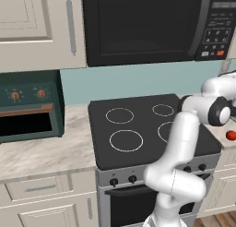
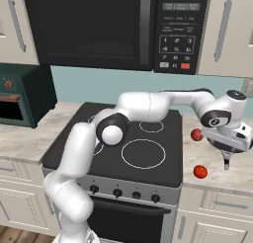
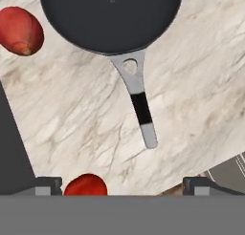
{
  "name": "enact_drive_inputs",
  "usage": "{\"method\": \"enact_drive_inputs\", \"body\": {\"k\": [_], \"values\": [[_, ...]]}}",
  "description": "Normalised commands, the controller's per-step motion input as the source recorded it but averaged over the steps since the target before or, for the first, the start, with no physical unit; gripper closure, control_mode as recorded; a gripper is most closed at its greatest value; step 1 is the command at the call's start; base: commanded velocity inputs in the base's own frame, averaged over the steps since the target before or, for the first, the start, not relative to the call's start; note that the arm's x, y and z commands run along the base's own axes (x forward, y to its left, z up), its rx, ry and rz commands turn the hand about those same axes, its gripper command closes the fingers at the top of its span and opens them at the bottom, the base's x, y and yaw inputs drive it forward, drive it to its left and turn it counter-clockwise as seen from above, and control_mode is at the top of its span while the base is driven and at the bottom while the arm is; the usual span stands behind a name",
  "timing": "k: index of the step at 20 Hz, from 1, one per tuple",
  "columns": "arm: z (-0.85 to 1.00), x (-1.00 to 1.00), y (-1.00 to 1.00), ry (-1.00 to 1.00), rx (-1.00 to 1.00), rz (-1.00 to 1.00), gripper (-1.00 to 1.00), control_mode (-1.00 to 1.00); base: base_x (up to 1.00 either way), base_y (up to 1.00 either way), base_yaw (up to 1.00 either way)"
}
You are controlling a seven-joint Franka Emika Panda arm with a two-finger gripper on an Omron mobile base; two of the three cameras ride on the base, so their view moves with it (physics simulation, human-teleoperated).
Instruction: Place the pan on the rear left burner on the stove. Then place the tomato and the onion in the pan and turn on the rear left burner.
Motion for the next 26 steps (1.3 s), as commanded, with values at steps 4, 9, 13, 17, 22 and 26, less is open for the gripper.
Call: {"method": "enact_drive_inputs", "body": {"k": [4, 9, 13, 17, 22, 26], "values": [[-0.38, 0.17, 0.0, 0.02, 0.0, 0.02, -1.0, -1.0, 0.0, 0.0, 0.0], [-0.4, 0.2, -0.01, 0.02, 0.0, 0.01, -1.0, -1.0, 0.0, 0.0, 0.0], [-0.33, 0.24, -0.08, 0.01, 0.0, 0.0, -1.0, -1.0, 0.0, 0.0, 0.0], [-0.31, 0.23, -0.13, 0.02, 0.0, 0.0, -1.0, -1.0, 0.0, 0.0, 0.0], [-0.29, 0.18, -0.18, 0.02, 0.0, 0.0, -1.0, -1.0, 0.0, 0.0, 0.0], [-0.26, 0.12, -0.23, 0.04, 0.0, 0.0, -1.0, -1.0, 0.0, 0.0, 0.0]]}}
